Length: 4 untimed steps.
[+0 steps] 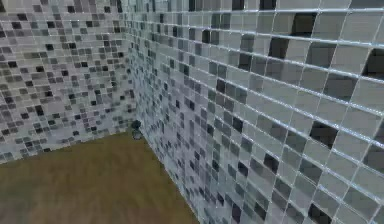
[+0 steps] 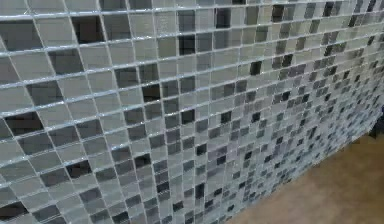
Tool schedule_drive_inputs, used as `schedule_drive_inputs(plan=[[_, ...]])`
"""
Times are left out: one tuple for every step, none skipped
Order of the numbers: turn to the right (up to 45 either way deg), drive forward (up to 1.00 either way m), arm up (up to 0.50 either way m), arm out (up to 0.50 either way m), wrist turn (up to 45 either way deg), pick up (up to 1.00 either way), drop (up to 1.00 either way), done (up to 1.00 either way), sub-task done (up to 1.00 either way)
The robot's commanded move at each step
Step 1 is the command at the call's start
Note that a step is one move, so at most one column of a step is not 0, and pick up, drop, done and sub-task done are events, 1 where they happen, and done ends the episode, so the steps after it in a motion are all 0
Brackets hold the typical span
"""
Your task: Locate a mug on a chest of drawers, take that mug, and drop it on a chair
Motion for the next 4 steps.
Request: schedule_drive_inputs(plan=[[-30.0, 0.0, 0.0, 0.0, 0.0, 0.0, 0.0, 0.0, 0.0], [0.0, 1.0, 0.0, 0.0, 0.0, 0.0, 0.0, 0.0, 0.0], [0.0, 0.5, 0.0, 0.0, 0.0, 0.0, 0.0, 0.0, 0.0], [-45.0, 0.0, 0.0, 0.0, 0.0, 0.0, 0.0, 0.0, 0.0]])
